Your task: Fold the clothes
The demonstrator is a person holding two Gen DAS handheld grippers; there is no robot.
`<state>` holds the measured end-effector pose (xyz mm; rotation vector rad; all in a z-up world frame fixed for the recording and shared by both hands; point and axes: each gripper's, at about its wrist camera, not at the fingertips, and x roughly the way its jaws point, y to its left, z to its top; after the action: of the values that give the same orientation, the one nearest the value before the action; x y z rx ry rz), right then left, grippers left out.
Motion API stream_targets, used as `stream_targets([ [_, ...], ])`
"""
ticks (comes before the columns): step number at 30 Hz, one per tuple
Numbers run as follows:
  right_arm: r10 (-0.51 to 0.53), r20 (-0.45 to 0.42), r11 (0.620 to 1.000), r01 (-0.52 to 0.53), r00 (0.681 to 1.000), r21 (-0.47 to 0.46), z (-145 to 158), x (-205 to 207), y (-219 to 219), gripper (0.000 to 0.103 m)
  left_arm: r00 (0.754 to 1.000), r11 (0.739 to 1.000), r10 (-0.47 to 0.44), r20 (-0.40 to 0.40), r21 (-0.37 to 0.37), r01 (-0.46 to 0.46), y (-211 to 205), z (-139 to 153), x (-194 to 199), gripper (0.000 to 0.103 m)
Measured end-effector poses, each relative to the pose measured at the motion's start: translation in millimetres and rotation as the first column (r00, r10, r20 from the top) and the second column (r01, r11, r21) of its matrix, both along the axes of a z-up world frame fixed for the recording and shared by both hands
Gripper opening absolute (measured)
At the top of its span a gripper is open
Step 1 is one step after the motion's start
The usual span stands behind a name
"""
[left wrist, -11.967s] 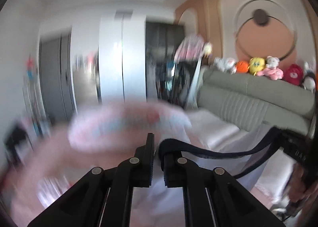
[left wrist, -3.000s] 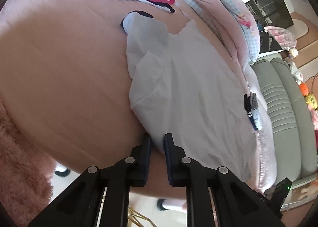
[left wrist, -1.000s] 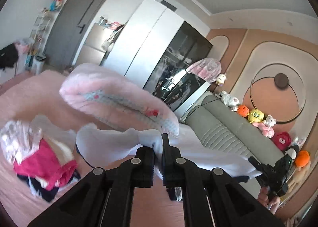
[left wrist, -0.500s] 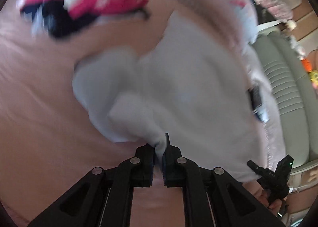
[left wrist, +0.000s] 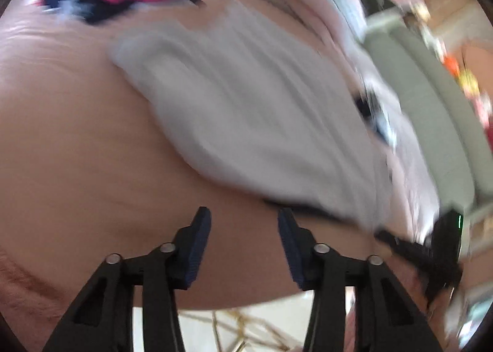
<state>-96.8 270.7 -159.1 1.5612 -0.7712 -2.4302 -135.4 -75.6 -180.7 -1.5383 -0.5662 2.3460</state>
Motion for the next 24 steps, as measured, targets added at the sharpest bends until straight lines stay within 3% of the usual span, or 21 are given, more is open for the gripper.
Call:
stream_targets([
  [2,-0.005,-0.017,1.0,0.005,1.0,0.029,5,-12,0,0.011,0.999,0.998,-0.042,0.01,-0.047,0.043,13,-8,-10,0.035],
  [5,-0.011,-0.043,0.997,0.014,0.999,0.073,14,-30,0,0.011,0.998,0.999,-0.038,-0.049,-0.018,0.037,12,6,-33,0.034],
  [7,-0.014,-0.061,0.995,0.02,0.998,0.102,19,-42,0,0.011,0.991,1.0,-0.009,-0.131,0.003,0.01,6,21,-43,0.034],
  [10,-0.018,-0.087,0.989,0.031,0.996,0.145,27,-60,1,0.011,0.985,0.999,0.033,-0.169,0.007,-0.032,0,32,-54,0.034],
  [12,-0.023,-0.095,0.988,0.038,0.995,0.153,31,-68,3,0.011,0.993,0.999,0.04,-0.114,0.014,-0.039,-2,25,-59,0.034],
  [17,-0.037,-0.019,0.999,0.036,0.999,-0.011,24,-37,15,0.019,0.997,0.999,0.0,-0.076,0.053,0.004,0,8,-30,0.034],
  [20,0.038,0.034,0.998,-0.037,0.999,-0.056,10,-18,-3,0.023,0.997,0.999,-0.026,-0.071,0.038,0.029,8,1,-19,0.034],
  [22,0.094,0.053,0.996,-0.093,0.994,-0.01,-3,-14,-23,0.024,0.996,0.999,-0.044,-0.071,0.0,0.044,15,-3,-16,0.035],
  [24,0.125,0.05,0.987,-0.129,0.991,0.097,-14,-18,-38,0.024,0.993,0.994,-0.082,-0.09,-0.08,0.075,27,-3,-16,0.037],
])
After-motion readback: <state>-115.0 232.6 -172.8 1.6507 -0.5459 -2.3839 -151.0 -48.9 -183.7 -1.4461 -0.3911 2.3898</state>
